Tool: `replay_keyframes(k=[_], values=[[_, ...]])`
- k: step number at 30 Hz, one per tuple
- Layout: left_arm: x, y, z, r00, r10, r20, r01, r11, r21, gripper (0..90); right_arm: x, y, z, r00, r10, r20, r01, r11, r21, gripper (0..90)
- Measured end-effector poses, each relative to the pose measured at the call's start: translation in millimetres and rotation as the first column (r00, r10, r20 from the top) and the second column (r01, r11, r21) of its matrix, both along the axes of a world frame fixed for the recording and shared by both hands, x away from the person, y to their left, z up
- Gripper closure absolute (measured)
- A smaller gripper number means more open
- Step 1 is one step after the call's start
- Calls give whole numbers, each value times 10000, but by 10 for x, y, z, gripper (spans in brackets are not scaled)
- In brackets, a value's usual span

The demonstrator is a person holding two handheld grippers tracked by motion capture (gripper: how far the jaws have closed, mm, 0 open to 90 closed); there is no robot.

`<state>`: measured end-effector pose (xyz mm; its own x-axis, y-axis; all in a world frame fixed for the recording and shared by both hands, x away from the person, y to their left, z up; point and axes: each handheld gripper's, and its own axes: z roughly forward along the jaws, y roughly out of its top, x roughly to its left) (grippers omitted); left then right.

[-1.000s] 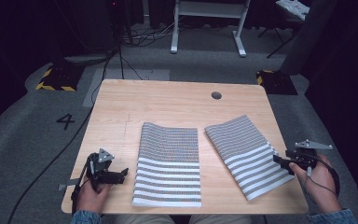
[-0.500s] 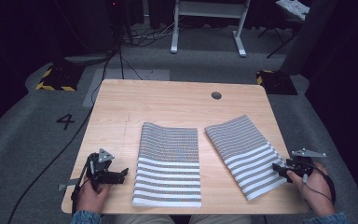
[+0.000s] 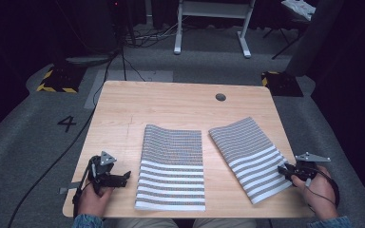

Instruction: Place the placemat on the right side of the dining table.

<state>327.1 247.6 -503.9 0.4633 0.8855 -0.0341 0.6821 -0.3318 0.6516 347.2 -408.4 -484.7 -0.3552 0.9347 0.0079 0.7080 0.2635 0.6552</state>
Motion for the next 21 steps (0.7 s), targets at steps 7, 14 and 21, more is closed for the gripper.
replay_keyframes(k=[7,14,21], values=[[0,0,0,10000,-5,1,5,10000,4,2,-30,107,218,9971,466,597,-450,9986,-286,851],[0,0,0,10000,-3,1,3,10000,4,3,-139,285,562,9811,1058,1619,-974,9935,-591,856],[0,0,0,10000,-4,2,4,10000,4,2,-286,571,772,9533,2023,2243,-1869,9784,-881,857]])
